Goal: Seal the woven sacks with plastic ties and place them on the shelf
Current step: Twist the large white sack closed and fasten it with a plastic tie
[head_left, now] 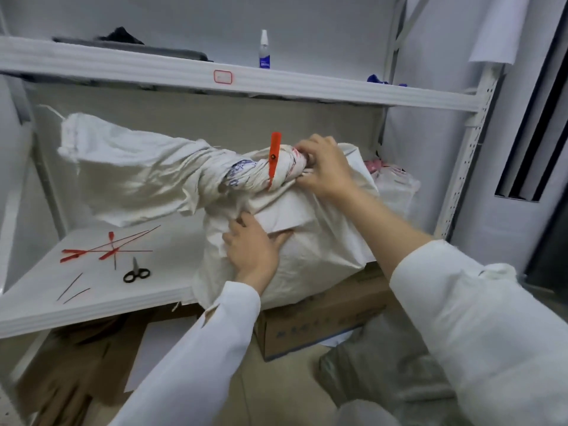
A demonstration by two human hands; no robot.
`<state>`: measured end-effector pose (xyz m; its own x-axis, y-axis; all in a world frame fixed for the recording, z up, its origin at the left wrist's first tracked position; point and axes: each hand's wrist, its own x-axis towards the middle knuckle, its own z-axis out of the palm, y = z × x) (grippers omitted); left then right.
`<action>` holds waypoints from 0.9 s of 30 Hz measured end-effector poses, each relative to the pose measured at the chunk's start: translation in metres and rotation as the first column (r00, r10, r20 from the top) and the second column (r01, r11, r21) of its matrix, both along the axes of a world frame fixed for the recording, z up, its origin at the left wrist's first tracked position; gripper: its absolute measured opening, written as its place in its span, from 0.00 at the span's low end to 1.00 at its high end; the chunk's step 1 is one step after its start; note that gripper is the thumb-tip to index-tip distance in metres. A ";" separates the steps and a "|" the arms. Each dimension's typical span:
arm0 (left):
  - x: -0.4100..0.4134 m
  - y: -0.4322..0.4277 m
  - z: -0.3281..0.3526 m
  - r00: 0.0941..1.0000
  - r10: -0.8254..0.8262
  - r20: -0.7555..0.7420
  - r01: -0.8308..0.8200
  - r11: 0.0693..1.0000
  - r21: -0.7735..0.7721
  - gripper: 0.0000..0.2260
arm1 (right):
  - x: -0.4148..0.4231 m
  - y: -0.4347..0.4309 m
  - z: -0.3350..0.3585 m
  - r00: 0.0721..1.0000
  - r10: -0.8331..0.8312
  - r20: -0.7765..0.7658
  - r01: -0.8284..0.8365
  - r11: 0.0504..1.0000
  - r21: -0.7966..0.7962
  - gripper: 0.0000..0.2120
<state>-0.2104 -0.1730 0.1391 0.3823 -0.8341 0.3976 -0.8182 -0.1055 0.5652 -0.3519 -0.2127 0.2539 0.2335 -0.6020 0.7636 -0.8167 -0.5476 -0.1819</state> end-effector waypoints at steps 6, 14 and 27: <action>-0.002 -0.055 0.022 0.996 0.035 0.081 -0.034 0.999 -0.014 0.37 | 0.010 -0.034 -0.012 0.931 -0.353 -0.088 0.351 0.936 -0.036 0.35; -0.002 -0.115 0.032 0.958 -0.065 0.278 0.060 0.998 0.025 0.27 | 0.003 -0.062 -0.108 0.876 -0.421 -0.234 0.436 0.900 0.013 0.34; 0.006 -0.157 0.042 0.867 -0.496 0.048 0.477 0.853 0.210 0.42 | -0.042 -0.179 -0.065 0.679 -0.608 -0.412 0.733 0.530 0.426 0.25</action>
